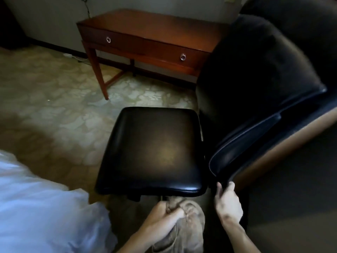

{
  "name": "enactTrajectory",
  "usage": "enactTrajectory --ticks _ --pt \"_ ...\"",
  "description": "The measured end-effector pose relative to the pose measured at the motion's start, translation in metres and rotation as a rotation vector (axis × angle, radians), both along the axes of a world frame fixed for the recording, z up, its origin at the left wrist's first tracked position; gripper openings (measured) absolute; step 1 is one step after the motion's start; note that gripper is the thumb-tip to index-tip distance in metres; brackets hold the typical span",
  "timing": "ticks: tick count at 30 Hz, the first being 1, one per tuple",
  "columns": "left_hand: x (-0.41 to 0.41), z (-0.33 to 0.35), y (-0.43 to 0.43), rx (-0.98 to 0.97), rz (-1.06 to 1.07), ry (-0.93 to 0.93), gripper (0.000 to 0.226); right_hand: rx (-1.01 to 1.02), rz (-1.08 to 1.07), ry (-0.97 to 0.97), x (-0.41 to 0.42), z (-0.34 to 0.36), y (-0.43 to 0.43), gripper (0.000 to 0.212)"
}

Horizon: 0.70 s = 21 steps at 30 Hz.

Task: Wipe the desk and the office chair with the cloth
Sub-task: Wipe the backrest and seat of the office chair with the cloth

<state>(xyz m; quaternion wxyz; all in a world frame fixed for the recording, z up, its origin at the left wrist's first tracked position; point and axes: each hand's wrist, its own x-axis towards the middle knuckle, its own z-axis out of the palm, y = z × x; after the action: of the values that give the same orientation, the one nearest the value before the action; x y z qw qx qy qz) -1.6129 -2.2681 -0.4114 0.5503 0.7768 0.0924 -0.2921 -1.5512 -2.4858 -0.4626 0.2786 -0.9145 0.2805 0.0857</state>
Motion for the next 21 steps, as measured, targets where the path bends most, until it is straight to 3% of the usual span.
enactTrajectory --ticks 1,3,6,9,13,15,21 --pt "-0.009 0.019 0.013 -0.066 0.1 0.041 0.011 0.091 -0.039 0.075 -0.007 0.011 0.002 0.05" --pt "-0.02 0.052 0.032 -0.175 0.24 0.079 0.026 0.23 -0.111 0.19 -0.027 0.031 0.008 0.059" --pt "-0.026 0.094 0.05 -0.246 0.369 0.093 0.037 0.532 -0.154 0.247 -0.056 0.08 0.039 0.05" --pt "-0.025 0.129 0.066 -0.277 0.511 0.101 0.028 0.829 -0.138 0.365 -0.067 0.149 0.089 0.057" --pt "-0.012 0.185 0.078 -0.295 0.552 0.088 0.032 1.067 -0.034 0.441 -0.059 0.231 0.132 0.082" --pt "-0.005 0.211 0.085 -0.268 0.563 0.067 0.018 1.139 0.02 0.426 -0.051 0.26 0.139 0.089" --pt "0.026 0.263 0.077 -0.157 0.448 0.079 0.02 1.288 0.012 0.309 -0.032 0.315 0.151 0.059"
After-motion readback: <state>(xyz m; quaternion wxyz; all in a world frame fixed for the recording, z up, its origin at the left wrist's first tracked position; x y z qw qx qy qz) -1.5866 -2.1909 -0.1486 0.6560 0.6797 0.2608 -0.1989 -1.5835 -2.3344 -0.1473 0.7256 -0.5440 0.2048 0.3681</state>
